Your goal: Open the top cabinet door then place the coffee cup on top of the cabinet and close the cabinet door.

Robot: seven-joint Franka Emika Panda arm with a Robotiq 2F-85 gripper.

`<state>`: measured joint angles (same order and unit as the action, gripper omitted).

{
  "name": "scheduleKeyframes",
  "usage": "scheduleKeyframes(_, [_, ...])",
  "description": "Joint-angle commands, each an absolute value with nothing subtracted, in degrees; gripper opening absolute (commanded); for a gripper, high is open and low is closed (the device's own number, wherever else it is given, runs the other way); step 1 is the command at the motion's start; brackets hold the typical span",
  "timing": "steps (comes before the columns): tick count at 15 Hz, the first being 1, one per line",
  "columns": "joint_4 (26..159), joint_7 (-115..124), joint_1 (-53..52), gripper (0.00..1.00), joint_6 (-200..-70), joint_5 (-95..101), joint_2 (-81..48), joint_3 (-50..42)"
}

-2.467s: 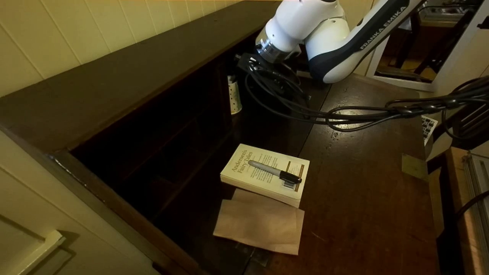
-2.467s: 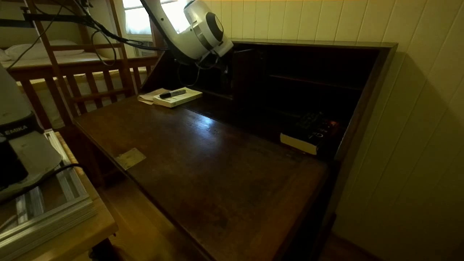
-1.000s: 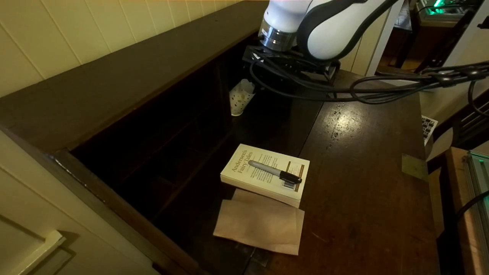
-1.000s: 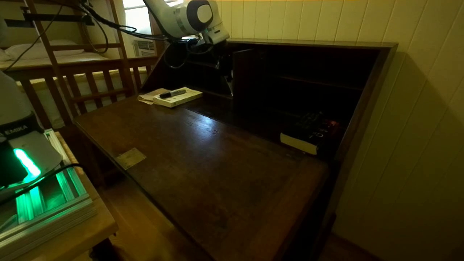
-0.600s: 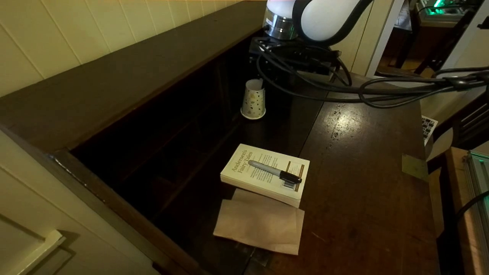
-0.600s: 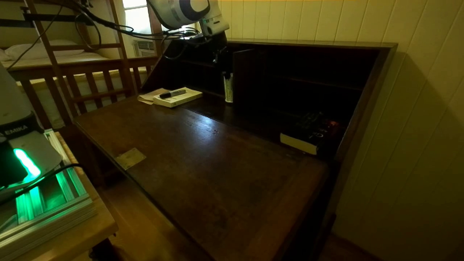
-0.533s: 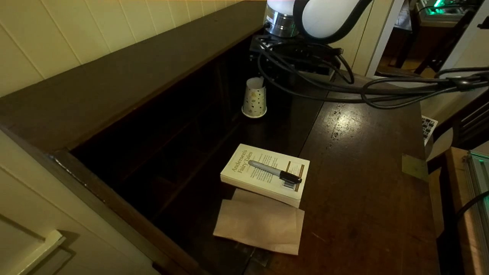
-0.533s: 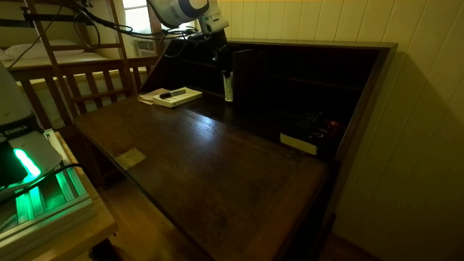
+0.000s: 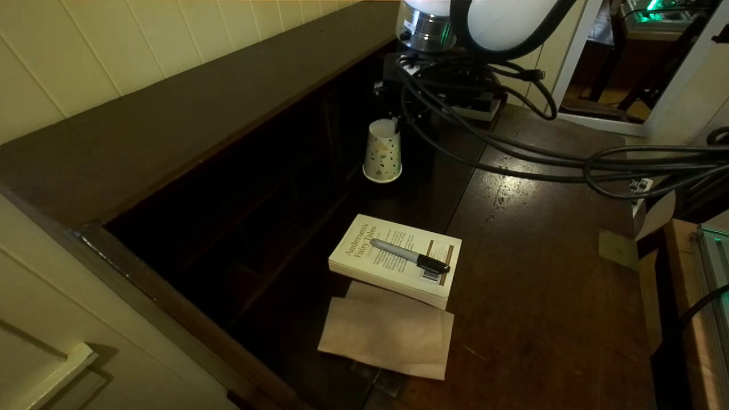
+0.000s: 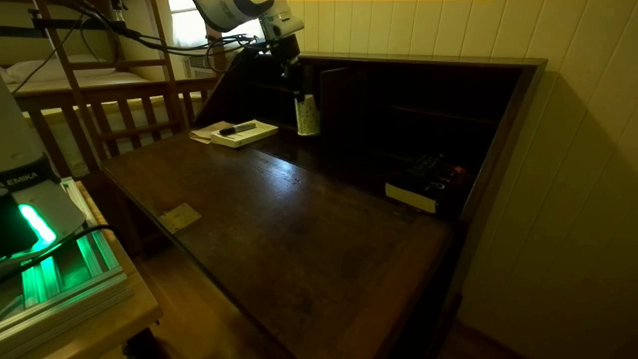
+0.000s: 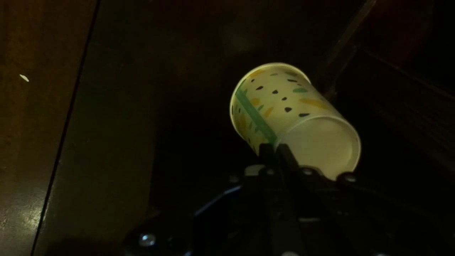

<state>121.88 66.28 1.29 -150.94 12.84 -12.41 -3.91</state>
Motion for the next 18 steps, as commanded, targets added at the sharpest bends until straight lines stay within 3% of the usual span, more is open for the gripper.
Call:
scheduleKeyframes(1, [126.5, 59.5, 0.8, 0.02, -150.2, 8.3, -8.1, -3.5])
scheduleKeyframes(18, [142.6, 38.9, 2.7, 0.02, -149.1, 3.0, 7.2, -3.4])
